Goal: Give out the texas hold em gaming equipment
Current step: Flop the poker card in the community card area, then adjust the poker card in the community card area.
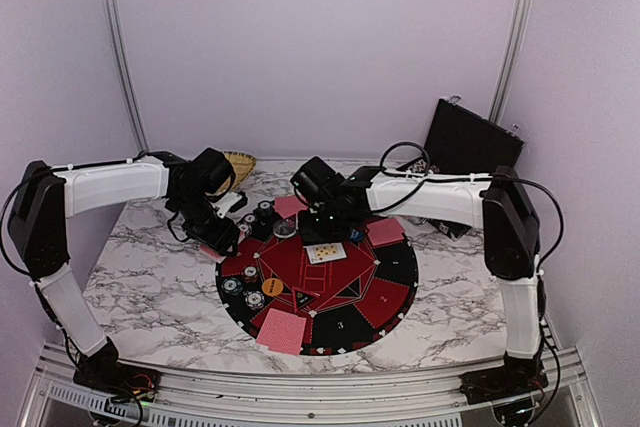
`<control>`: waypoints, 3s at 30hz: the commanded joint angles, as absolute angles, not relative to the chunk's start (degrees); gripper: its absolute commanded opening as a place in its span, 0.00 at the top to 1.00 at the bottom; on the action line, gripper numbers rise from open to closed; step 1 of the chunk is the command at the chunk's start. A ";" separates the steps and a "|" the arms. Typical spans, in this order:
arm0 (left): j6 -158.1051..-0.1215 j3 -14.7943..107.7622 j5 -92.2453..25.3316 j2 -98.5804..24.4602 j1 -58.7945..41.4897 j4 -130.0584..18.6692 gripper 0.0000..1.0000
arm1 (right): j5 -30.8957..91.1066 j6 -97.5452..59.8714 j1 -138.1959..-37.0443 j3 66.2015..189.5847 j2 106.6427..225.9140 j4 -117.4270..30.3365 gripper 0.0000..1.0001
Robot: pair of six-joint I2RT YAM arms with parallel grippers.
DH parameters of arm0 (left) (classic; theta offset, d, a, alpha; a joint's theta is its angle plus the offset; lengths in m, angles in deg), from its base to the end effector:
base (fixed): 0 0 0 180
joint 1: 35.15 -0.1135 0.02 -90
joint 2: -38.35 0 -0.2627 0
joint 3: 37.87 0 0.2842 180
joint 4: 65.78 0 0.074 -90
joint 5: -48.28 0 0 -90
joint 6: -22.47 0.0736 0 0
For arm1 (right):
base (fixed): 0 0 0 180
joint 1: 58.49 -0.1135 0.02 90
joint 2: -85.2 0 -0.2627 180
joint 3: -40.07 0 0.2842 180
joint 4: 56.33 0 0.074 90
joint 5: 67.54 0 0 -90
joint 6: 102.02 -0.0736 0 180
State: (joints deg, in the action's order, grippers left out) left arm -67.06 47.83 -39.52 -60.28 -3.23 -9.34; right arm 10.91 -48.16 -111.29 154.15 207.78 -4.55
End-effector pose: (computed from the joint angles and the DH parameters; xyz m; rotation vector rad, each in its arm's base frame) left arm 0.3282 -0.2078 0.1715 0.7901 2.6854 -0.1898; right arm 0.3231 0.4013 0.1660 -0.3098 2.6005 0.2977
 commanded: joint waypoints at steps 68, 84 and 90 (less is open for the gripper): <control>-66.76 47.53 -38.04 -58.24 -3.42 -10.13 0.76 | 37.67 -52.12 -95.85 120.39 201.38 -44.86 0.33; -66.75 47.52 -37.85 -58.42 -3.42 -10.17 0.76 | 34.45 -51.18 -95.84 124.81 205.00 -42.10 0.33; -66.92 47.52 -37.76 -58.73 -3.42 -10.13 0.76 | 35.70 -50.76 -96.33 126.13 205.83 -42.23 0.33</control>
State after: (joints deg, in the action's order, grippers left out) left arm -67.04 47.63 -38.69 -60.26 -3.23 -9.60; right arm 37.73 -52.05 -96.19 124.24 203.26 -45.48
